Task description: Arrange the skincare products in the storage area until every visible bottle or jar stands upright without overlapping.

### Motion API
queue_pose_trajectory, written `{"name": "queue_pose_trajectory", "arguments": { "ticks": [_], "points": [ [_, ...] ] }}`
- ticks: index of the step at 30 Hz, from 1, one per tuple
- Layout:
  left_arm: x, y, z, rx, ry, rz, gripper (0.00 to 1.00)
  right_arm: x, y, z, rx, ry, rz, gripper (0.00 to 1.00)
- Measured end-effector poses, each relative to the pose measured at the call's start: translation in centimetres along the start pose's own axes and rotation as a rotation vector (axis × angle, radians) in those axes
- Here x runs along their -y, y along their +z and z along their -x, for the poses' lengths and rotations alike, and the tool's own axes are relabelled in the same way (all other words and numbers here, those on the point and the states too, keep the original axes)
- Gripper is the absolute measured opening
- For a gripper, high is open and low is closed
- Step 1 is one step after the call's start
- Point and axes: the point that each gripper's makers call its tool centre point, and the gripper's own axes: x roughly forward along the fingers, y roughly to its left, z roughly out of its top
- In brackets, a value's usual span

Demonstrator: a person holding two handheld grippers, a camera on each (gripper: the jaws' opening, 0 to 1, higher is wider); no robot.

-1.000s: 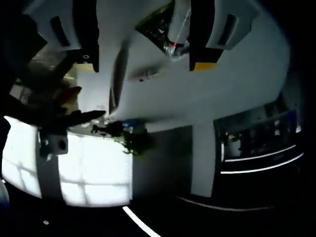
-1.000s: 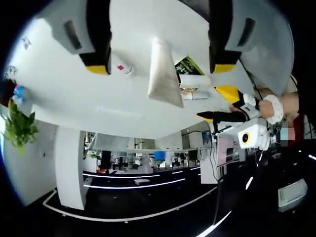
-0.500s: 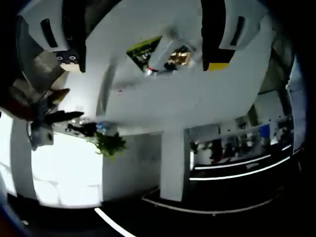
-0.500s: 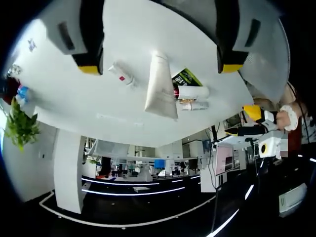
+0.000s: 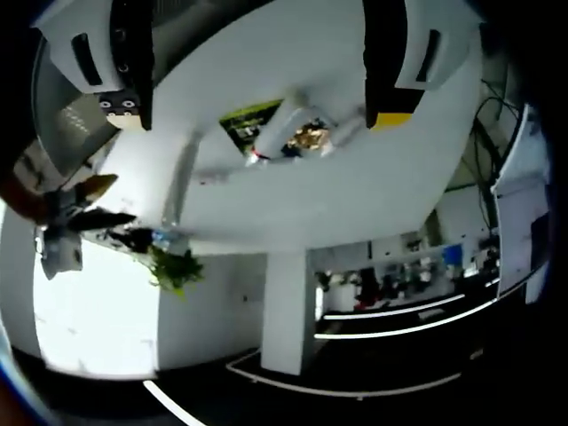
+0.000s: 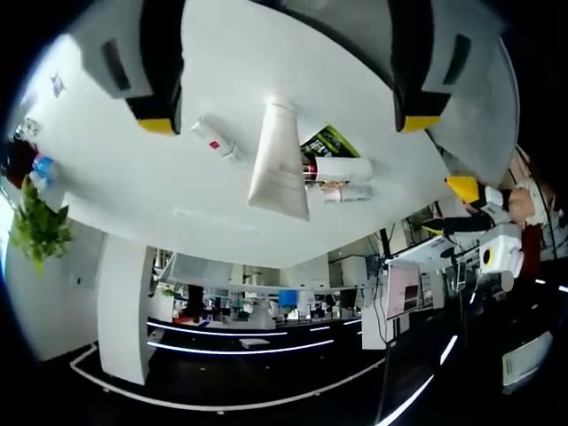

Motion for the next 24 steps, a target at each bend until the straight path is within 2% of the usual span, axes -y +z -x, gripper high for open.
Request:
{"name": "queue_pose_trajectory", "arguments": {
  "ticks": [7, 16, 22, 24],
  "points": [
    [0.0, -0.3, -0.7, -0.026, -0.021, -0.039, 0.97, -0.2, 0.1, 0.0, -0.005, 0.008, 0.010, 0.99],
    [-0.8, -0.8, -3.3, -0.091, -0.046, -0.109, 0.97, -0.3, 0.0, -0.1, -0.006, 0.010, 0.021, 0.99],
    [-1.4, -1.3, -5.9, -0.142, -0.079, -0.172, 0.92, -0.5, -0.2, -0.2, -0.016, 0.017, 0.053, 0.99],
    [-1.7, -1.9, -6.9, -0.176, -0.102, -0.193, 0.85, -0.4, -0.1, -0.2, -0.012, 0.018, 0.044, 0.99]
  ]
}}
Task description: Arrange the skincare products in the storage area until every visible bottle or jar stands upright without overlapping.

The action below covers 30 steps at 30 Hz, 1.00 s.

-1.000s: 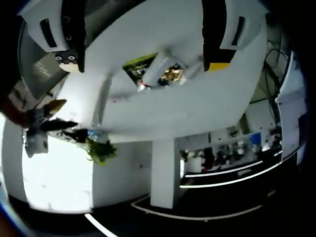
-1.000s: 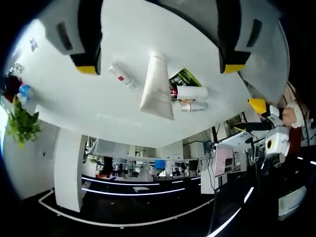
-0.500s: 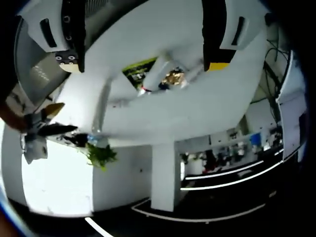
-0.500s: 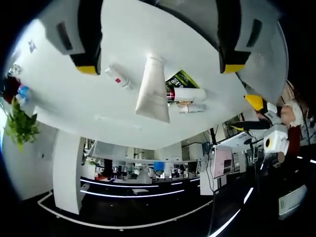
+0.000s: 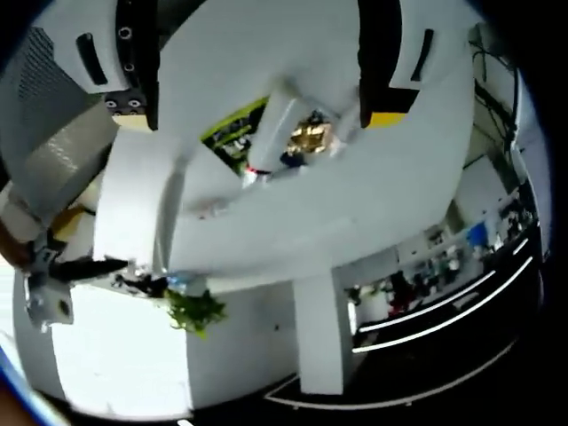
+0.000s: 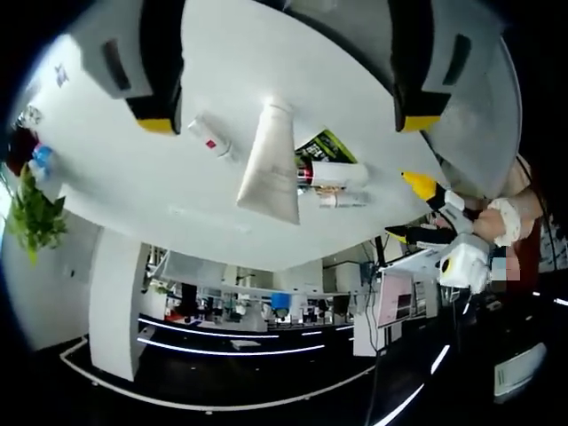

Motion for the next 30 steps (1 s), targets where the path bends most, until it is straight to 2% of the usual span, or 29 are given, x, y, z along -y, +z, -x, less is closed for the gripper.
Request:
{"name": "queue_pose_trajectory", "arguments": {
  "ticks": [3, 7, 9, 12, 18, 20, 21, 23, 25, 26, 30],
  "points": [
    [-0.5, -0.7, -1.9, -0.060, -0.033, -0.035, 0.79, -0.1, 0.3, -0.1, 0.014, 0.015, -0.023, 0.99],
    [-1.1, -1.0, -4.0, -0.110, -0.055, -0.093, 0.70, -0.3, 0.6, -0.3, 0.026, 0.029, -0.039, 0.99],
    [-0.9, -1.5, -5.0, -0.168, -0.090, -0.104, 0.64, -0.2, 0.6, -0.6, 0.022, 0.031, -0.033, 0.99],
    [-0.8, -1.1, -6.7, -0.189, -0.125, -0.139, 0.58, -0.1, 0.7, -0.9, 0.016, 0.036, -0.033, 0.98],
    [-0.9, -1.5, -9.2, -0.289, -0.161, -0.187, 0.51, 0.1, 0.6, -1.1, 0.005, 0.047, -0.032, 0.98],
    [-0.5, -1.7, -9.9, -0.309, -0.190, -0.201, 0.51, 0.2, 0.5, -1.2, -0.001, 0.049, -0.028, 0.98],
    [-0.4, -2.1, -10.1, -0.339, -0.205, -0.221, 0.50, 0.2, 0.4, -1.3, -0.010, 0.054, -0.020, 0.98],
    [-1.3, -2.9, -10.5, -0.397, -0.179, -0.261, 0.50, 0.2, 0.2, -1.3, -0.022, 0.059, -0.008, 0.98],
    [-1.3, -3.2, -11.0, -0.410, -0.184, -0.260, 0.50, 0.3, 0.1, -1.3, -0.030, 0.060, -0.006, 0.97],
    [-1.3, -3.6, -11.2, -0.430, -0.196, -0.244, 0.49, 0.3, 0.0, -1.3, -0.032, 0.059, -0.006, 0.97],
    [-0.7, -4.0, -11.7, -0.451, -0.246, -0.200, 0.45, 0.5, -0.1, -1.5, -0.036, 0.058, -0.011, 0.97]
  ]
}}
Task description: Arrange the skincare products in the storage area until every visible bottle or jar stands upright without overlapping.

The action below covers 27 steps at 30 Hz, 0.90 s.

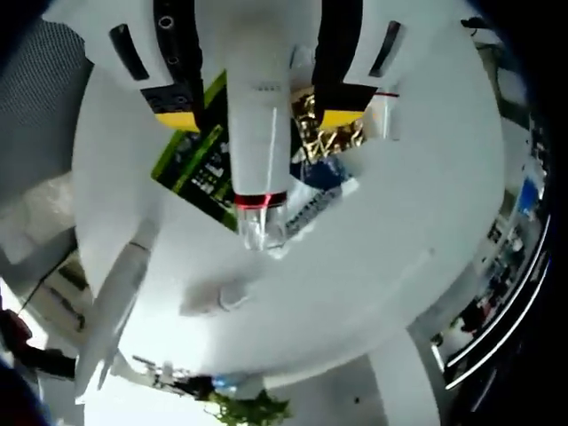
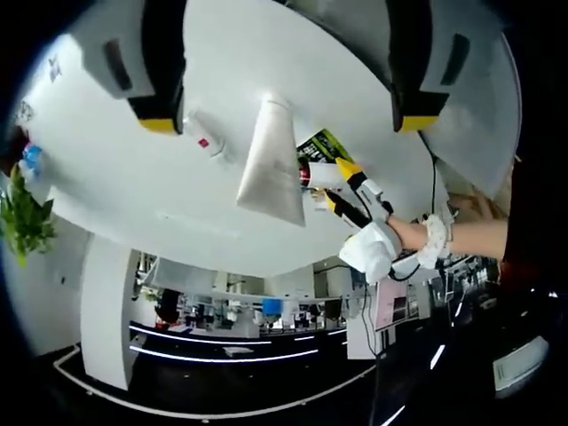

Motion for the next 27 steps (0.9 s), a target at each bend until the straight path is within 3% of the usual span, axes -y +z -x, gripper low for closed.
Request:
{"name": "queue_pose_trajectory", "arguments": {
  "ticks": [5, 10, 15, 21, 27],
  "points": [
    [-0.9, -0.7, -0.8, -0.060, 0.019, -0.036, 0.37, 0.1, -0.2, -0.1, -0.009, -0.002, -0.002, 0.97],
    [-0.6, -0.6, -1.0, -0.046, 0.000, -0.018, 0.36, 0.4, -0.3, 0.0, -0.029, -0.014, 0.001, 0.97],
    [-0.3, -0.6, -1.2, -0.024, -0.047, -0.059, 0.35, 0.6, -0.7, -0.5, -0.049, -0.013, -0.001, 0.96],
    [-0.5, -0.5, -1.3, -0.015, -0.055, -0.021, 0.33, 0.4, -0.9, -0.7, -0.067, -0.007, -0.003, 0.96],
    [-0.3, -0.4, -1.4, -0.014, -0.055, -0.038, 0.28, 0.4, -1.4, -0.9, -0.088, -0.011, 0.010, 0.95]
  ]
}}
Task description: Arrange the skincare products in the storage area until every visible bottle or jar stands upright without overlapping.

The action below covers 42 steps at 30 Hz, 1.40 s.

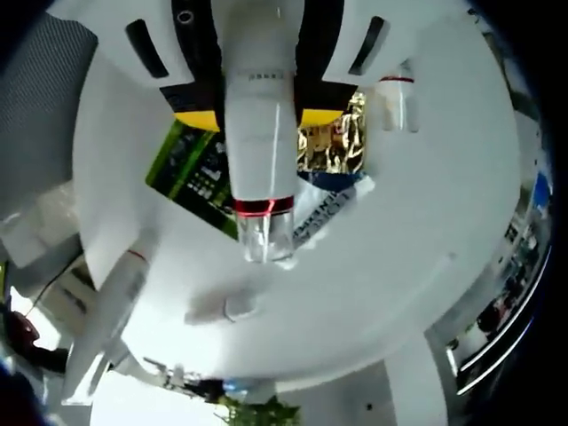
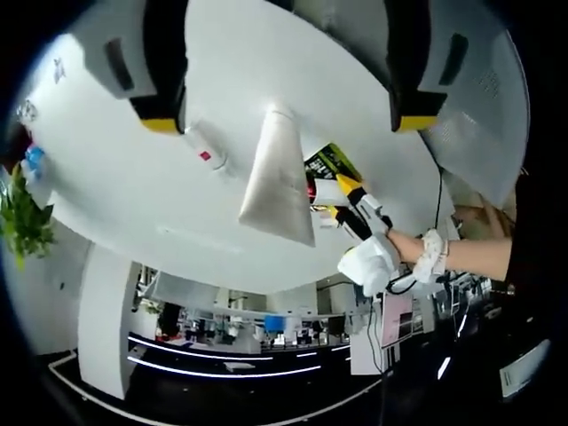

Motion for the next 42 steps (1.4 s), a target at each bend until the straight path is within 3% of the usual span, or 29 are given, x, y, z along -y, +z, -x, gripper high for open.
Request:
{"name": "queue_pose_trajectory", "arguments": {
  "ticks": [13, 19, 24, 33, 36, 42],
  "points": [
    [0.0, 0.0, 0.2, 0.014, 0.038, 0.055, 0.25, 0.0, 0.0, 0.5, 0.027, -0.011, -0.020, 0.94],
    [0.5, 0.1, 0.8, 0.107, 0.046, 0.137, 0.25, -0.1, -0.3, 0.8, 0.035, -0.032, -0.022, 0.94],
    [1.0, 0.1, 1.4, 0.214, 0.019, 0.279, 0.25, -0.4, -0.6, 0.9, 0.033, -0.029, -0.036, 0.94],
    [1.2, 0.9, 4.6, 0.376, 0.024, 0.398, 0.25, -1.7, -1.0, 1.3, 0.063, 0.001, -0.105, 0.91],
    [1.6, 0.6, 5.2, 0.404, 0.010, 0.435, 0.25, -2.3, -0.9, 1.4, 0.094, 0.030, -0.156, 0.90],
    [2.2, 0.1, 5.2, 0.373, 0.004, 0.449, 0.25, -3.6, -0.7, 1.3, 0.145, 0.099, -0.287, 0.89]
  ]
}}
